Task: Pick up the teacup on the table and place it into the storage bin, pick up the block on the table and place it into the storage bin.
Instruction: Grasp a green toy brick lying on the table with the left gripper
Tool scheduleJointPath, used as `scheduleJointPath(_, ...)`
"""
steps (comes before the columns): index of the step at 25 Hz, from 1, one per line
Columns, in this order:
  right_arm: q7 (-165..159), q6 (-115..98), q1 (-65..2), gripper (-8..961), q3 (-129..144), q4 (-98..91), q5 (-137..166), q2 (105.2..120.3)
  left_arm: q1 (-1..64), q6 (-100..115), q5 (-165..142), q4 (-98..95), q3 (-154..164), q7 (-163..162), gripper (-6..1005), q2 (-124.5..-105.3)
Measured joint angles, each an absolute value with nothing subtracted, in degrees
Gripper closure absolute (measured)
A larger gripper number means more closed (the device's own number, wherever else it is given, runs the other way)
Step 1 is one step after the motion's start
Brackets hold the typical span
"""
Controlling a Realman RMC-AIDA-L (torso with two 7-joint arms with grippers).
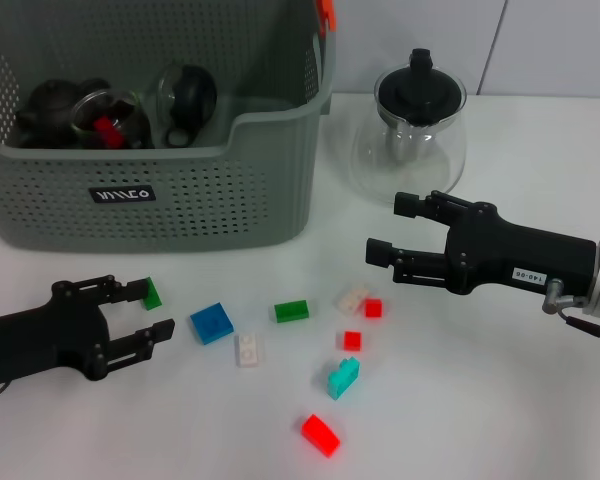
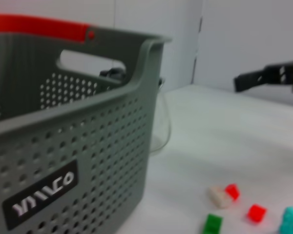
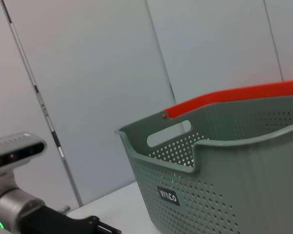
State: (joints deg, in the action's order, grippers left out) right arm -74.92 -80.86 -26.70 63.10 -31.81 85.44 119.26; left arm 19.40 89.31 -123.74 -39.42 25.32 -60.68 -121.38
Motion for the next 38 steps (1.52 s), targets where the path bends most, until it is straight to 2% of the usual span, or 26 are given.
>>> scheduleJointPath(6,-74.9,-80.8,-26.6,9,63.3,-31.3,85.4,119.27,20.4,80.9,-123.4,-38.9,24.8,-56.6,392,-123.83)
scheduleJointPath(8,-74.9,-80.8,-26.6,9,63.3,-31.1,85.4,119.27,21.0,78.3,-123.4,-38.2,25.0,-56.3,392,-124.08)
scheduleJointPath(38,-74.7,-81.1,-26.3,10,63.0,-30.3,85.4,119.0,23.0,68.0,-123.8,-34.7,25.2,-56.2,402,-124.19)
